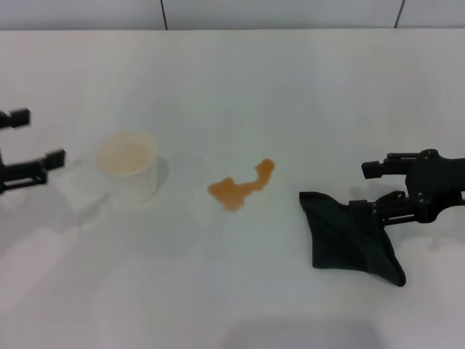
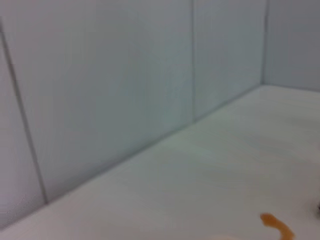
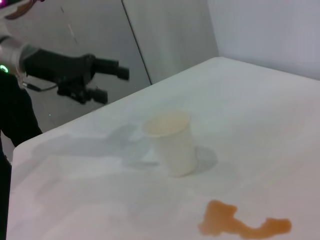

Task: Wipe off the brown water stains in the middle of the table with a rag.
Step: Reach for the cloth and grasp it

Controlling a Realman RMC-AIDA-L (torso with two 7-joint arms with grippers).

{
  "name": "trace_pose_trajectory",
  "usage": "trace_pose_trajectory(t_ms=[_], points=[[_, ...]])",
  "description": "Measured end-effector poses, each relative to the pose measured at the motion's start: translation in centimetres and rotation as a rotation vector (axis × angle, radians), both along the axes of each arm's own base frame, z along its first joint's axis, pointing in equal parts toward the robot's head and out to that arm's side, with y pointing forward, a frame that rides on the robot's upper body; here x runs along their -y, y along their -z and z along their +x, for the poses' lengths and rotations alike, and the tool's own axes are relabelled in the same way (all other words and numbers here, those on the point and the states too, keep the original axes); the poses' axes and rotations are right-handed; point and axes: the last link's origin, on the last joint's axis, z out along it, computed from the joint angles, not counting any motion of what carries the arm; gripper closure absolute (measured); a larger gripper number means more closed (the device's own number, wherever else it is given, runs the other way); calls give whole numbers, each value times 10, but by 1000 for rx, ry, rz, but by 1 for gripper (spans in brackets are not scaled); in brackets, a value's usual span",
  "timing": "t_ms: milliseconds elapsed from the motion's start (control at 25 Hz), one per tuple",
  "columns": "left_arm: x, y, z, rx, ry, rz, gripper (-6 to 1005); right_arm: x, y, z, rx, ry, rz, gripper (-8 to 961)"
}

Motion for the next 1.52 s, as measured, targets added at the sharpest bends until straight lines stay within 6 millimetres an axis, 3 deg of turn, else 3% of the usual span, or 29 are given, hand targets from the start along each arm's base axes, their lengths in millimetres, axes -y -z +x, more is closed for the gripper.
trace_pose_trajectory(t_ms=[240, 520, 1080, 1520], points=[[-14, -26, 12, -10, 36, -15, 109, -1, -1, -3, -15, -7, 6, 127], [-39, -39, 36, -32, 115, -134, 109, -1, -2, -3, -23, -5, 11, 127], [-51, -5, 50, -105, 116, -476, 110, 0, -2, -5, -39, -8, 9, 127], [-46, -4, 53, -97, 111, -519, 110, 2, 5, -14, -12, -24, -40, 128]])
